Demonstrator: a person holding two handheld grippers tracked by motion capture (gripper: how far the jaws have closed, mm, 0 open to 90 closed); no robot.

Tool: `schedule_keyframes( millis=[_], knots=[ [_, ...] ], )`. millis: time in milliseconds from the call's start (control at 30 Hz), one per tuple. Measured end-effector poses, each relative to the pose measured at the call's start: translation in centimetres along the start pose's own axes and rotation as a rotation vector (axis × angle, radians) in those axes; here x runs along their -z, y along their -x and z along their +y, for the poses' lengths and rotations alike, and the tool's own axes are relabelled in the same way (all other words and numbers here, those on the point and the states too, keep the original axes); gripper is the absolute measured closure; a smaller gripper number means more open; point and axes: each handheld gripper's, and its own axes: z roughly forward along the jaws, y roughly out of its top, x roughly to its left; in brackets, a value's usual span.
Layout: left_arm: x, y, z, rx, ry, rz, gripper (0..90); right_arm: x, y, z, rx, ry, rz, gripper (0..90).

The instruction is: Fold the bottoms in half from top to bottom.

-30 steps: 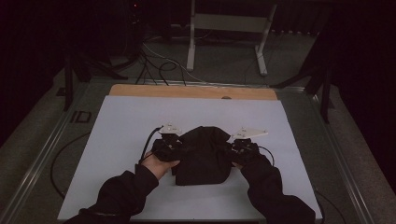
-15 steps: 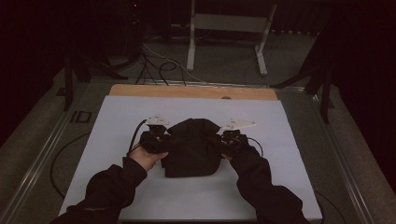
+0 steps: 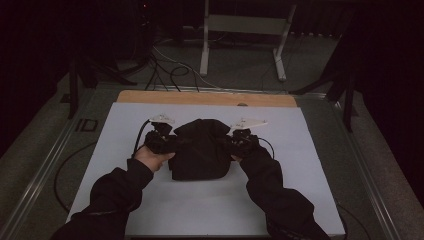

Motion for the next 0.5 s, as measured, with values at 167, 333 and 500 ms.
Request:
schedule_keyframes(
  millis=[167,333,500],
  knots=[
    [-1.3,-0.7,-0.4,0.014,-0.027,-0.008,73.0,-0.9,0.6,-0.9,-0.019,-0.026,-0.002,77.2],
    [-2.5,-1.3,-0.6,0.031,-0.045,-0.019,73.0,-2.0,1.3,-1.6,-0.038,-0.049,-0.011,77.2],
    [-3.7,-2.3,-0.7,0.041,-0.068,-0.021,73.0,-3.1,2.0,-2.2,-0.058,-0.073,-0.019,77.1]
  ],
)
